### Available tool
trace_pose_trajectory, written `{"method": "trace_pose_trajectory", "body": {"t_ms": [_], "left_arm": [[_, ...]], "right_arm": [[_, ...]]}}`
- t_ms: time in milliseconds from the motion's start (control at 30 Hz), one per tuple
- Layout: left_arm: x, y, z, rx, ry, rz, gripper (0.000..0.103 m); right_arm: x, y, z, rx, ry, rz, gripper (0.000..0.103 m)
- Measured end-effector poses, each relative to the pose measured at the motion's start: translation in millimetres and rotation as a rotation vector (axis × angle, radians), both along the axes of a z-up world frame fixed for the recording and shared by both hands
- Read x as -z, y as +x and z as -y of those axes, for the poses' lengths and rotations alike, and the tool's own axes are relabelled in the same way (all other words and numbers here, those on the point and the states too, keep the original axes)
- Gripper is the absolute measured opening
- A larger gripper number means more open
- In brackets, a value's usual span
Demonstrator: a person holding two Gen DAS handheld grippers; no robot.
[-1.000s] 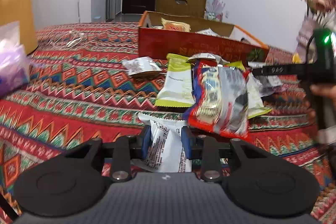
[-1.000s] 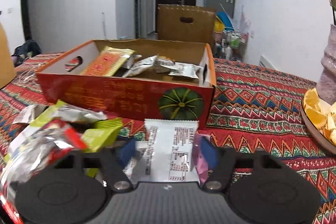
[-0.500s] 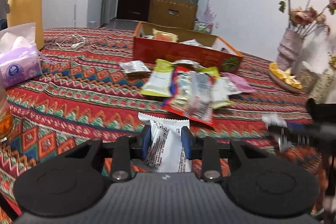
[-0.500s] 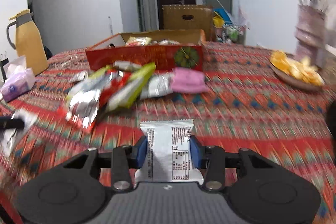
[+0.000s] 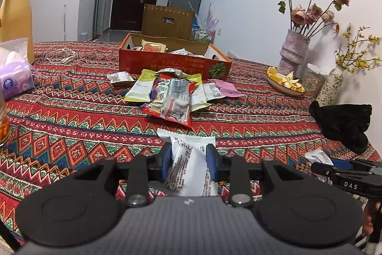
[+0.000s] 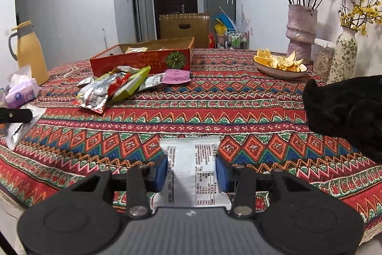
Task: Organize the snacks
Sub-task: 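Carry both white sachets over the orange box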
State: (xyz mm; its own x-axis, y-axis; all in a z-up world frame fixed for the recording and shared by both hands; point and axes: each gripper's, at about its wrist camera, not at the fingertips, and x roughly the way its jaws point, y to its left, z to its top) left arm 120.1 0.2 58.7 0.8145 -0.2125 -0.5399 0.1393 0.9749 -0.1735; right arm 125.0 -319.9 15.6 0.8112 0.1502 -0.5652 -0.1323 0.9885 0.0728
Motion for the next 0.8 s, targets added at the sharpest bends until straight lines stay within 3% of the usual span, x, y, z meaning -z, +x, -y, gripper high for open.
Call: {"method": "trace_pose_trajectory", "body": {"t_ms": [167, 400, 567, 800], "left_arm": [[-2.7, 2.8, -0.1, -0.004, 0.006, 0.008, 0.032], [-16.5, 41.2, -12.6, 0.0, 0.01, 0.032, 0.032], [-41.4, 97.3, -26.2, 0.001, 0.008, 0.084, 0.032], [-63.6, 213.6, -43.6, -0.025, 0.013, 0.136, 0.032]], "right_arm": [[0.7, 3.8, -6.3, -0.027, 0.014, 0.003, 0.042], [1.1, 33.6, -26.6, -0.093, 0.002, -0.004, 0.041], [-19.2, 82.6, -45.0, -0.195, 0.0, 0.022, 0.041], [-61.5, 191.7, -89.5, -0.328, -0.009, 0.107, 0.041]]}}
